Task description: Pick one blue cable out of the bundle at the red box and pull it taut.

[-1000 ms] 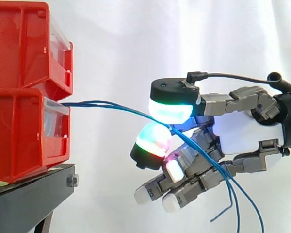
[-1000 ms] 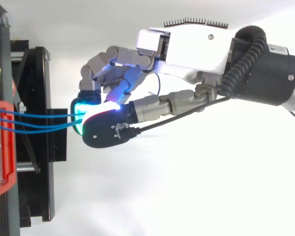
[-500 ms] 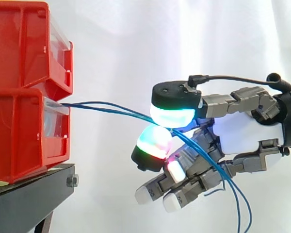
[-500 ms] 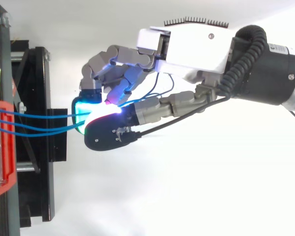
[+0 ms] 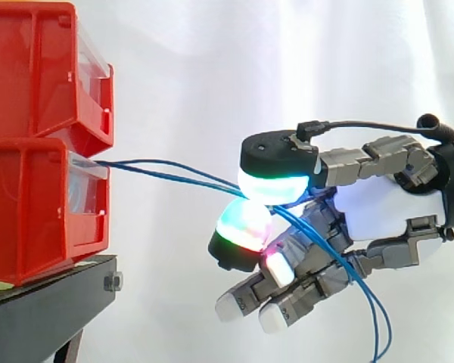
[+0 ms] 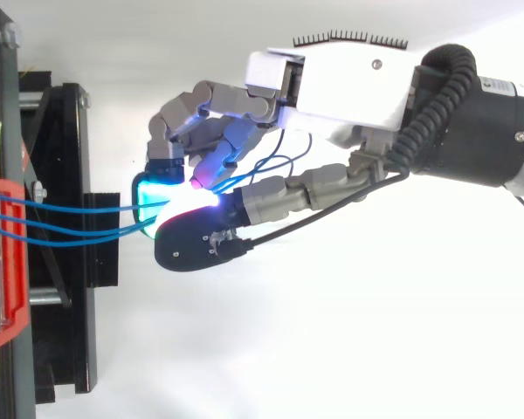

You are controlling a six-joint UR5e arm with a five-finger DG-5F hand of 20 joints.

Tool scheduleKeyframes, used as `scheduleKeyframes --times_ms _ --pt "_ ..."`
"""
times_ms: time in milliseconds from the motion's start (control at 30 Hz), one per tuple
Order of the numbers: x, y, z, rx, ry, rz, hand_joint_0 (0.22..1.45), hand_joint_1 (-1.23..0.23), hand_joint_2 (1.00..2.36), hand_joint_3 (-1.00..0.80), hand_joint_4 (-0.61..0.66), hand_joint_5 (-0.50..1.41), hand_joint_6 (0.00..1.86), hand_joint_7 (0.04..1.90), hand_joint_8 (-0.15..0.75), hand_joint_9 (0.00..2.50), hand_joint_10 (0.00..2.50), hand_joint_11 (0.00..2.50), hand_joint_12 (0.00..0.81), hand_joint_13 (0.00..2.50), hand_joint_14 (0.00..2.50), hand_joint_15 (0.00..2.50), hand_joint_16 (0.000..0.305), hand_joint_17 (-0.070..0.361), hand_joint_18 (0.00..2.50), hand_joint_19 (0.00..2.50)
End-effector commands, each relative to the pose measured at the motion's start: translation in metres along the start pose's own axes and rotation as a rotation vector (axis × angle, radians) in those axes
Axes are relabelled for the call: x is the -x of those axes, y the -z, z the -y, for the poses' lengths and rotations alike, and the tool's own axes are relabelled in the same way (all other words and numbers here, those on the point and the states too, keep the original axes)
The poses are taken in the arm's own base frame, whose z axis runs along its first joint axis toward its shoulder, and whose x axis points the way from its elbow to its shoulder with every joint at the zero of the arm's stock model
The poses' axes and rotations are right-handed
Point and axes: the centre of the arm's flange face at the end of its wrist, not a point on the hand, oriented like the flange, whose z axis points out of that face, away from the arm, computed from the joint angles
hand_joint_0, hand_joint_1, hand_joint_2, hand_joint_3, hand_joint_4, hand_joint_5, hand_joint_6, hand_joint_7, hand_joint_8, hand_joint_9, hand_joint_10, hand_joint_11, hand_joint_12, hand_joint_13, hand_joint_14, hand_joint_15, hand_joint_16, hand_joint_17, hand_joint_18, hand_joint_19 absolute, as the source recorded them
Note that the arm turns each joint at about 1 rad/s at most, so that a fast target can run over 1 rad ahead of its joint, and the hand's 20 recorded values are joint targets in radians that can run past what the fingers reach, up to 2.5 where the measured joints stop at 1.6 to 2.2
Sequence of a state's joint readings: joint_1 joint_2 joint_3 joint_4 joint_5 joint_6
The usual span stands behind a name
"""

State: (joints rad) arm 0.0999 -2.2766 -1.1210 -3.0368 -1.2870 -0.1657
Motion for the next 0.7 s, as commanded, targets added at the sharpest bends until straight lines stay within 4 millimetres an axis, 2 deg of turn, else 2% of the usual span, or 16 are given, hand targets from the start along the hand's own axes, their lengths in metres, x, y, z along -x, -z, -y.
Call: scheduleKeyframes --times_ms 0,267,400,433,567,667 --pt "0.0003 -0.0001 -0.0013 0.001 0.000 0.000 0.70 -0.94 1.02 -0.14 -0.01 -0.14 0.89 1.18 0.285 0.97 0.02 0.69 0.340 0.46 0.01 0.17 0.049 0.111 0.55 0.23" --pt "0.0004 -0.0004 -0.0026 0.002 -0.002 0.001 0.73 -0.97 1.02 -0.24 -0.07 -0.14 0.89 1.12 0.252 0.93 0.01 0.66 0.335 0.44 0.01 0.15 0.048 0.109 0.53 0.21" --pt "0.0013 -0.0007 -0.0032 0.004 -0.003 -0.001 0.76 -0.97 1.00 -0.45 -0.09 -0.15 0.88 1.04 0.220 0.90 0.01 0.63 0.330 0.41 0.01 0.14 0.048 0.107 0.52 0.20" --pt "0.0015 -0.0007 -0.0032 0.004 -0.003 0.001 0.75 -0.98 1.00 -0.50 -0.07 -0.15 0.88 1.01 0.213 0.90 0.01 0.63 0.329 0.41 0.01 0.14 0.048 0.107 0.52 0.20" --pt "0.0011 -0.0010 -0.0021 0.002 -0.002 -0.001 0.68 -0.98 1.00 -0.50 0.00 -0.15 0.87 1.00 0.211 0.89 0.01 0.62 0.328 0.40 0.01 0.14 0.047 0.107 0.51 0.22" --pt "0.0023 -0.0011 -0.0019 0.002 -0.003 0.002 0.54 -0.91 1.00 -0.50 0.02 -0.15 0.87 0.99 0.222 0.91 0.01 0.63 0.338 0.39 0.01 0.16 0.049 0.111 0.49 0.25"
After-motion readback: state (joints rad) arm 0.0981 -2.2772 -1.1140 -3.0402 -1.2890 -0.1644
